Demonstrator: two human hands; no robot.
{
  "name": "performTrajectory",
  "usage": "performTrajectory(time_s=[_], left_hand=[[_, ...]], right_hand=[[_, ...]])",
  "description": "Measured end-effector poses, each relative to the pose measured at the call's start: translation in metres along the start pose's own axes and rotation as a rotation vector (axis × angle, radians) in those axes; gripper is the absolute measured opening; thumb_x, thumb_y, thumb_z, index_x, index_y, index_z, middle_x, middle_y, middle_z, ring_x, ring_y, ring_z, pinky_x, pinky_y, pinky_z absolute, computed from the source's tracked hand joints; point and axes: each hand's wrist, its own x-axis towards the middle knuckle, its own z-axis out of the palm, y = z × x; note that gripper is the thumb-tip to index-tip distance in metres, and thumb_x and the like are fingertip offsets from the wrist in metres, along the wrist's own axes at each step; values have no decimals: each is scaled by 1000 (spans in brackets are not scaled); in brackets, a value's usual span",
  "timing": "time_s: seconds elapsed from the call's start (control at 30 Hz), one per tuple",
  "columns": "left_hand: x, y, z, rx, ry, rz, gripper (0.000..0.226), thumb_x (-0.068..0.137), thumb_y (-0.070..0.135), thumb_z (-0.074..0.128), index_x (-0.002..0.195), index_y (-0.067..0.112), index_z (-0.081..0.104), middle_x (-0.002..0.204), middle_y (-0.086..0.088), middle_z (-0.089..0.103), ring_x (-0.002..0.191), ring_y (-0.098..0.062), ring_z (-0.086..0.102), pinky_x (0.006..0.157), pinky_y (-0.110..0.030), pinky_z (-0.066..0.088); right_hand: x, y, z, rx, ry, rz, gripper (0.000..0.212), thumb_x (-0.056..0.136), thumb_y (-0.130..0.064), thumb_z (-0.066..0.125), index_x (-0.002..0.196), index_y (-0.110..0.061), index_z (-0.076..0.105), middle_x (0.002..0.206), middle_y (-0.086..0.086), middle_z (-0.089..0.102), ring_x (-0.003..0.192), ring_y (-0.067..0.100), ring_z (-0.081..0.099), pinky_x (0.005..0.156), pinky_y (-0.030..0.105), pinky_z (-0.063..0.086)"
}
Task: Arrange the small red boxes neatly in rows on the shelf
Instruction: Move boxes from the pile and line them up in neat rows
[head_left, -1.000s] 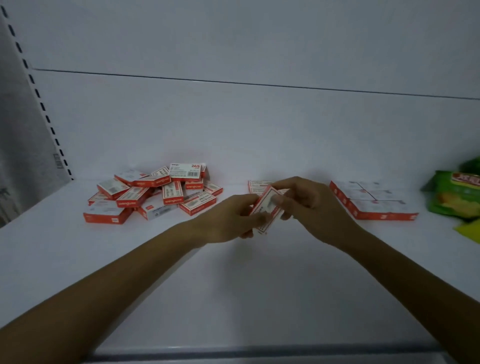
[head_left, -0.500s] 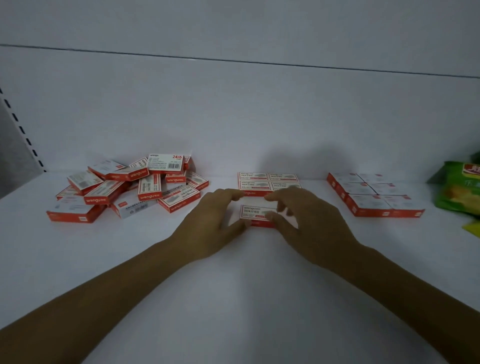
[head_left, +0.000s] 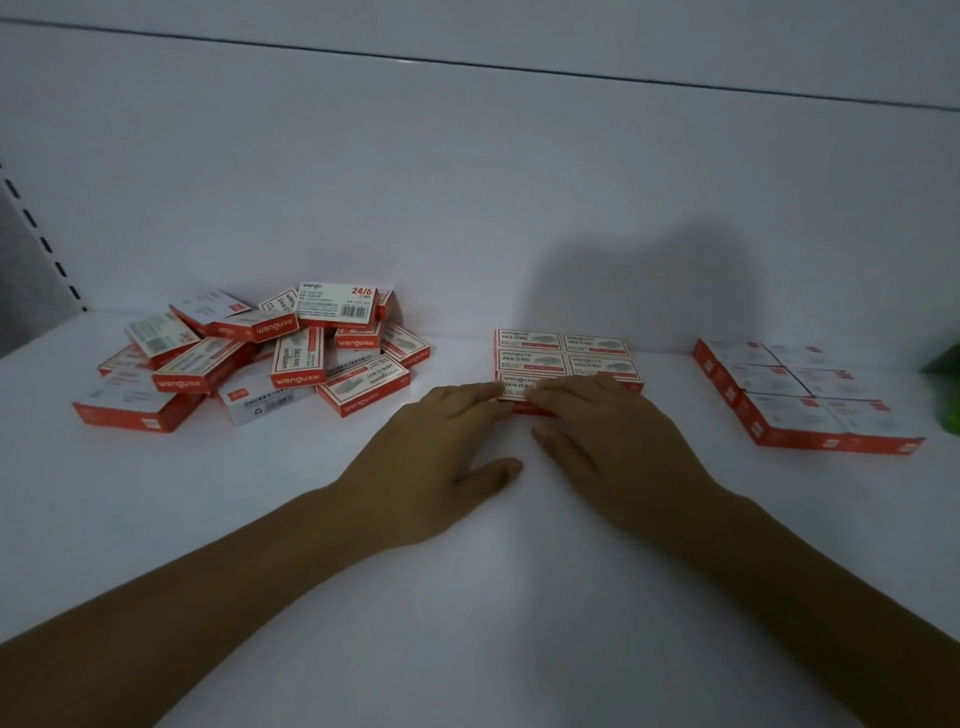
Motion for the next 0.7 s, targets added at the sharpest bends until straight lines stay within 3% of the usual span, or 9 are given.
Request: performTrajectory(time_s=[0.17, 0.4, 0.57, 0.7], left_hand=[[0, -3, 2, -12, 1, -4, 68, 79, 65, 31, 140, 34, 36, 147, 13, 35, 133, -4, 32, 102, -11, 15], [0, -4, 1, -21, 28, -4, 68, 82, 64, 35, 141, 29, 35, 141, 14, 43, 125, -3, 40, 95, -6, 19], [2, 4, -1, 65, 46, -3, 74, 81, 68, 30, 141, 25, 35, 143, 8, 42, 128, -8, 38, 97, -17, 26], [2, 9, -5, 153, 118, 28, 66, 86, 62, 37, 139, 22, 39, 142, 1, 44, 127, -16, 41, 98, -26, 31]], right_hand=[[2, 3, 6, 0, 14, -7, 44, 87, -41, 36, 115, -18, 62, 111, 1, 65, 99, 22, 60, 80, 35, 49], [5, 4, 9, 81, 45, 16, 36, 87, -37, 41, 108, -18, 62, 105, -1, 63, 95, 21, 56, 75, 37, 50], [6, 7, 11, 152, 53, 37, 36, 92, -34, 35, 107, -18, 63, 104, -1, 64, 93, 20, 55, 79, 40, 47], [4, 4, 3, 131, 73, 43, 31, 90, -30, 41, 109, -17, 62, 109, 3, 65, 99, 23, 58, 86, 40, 47]])
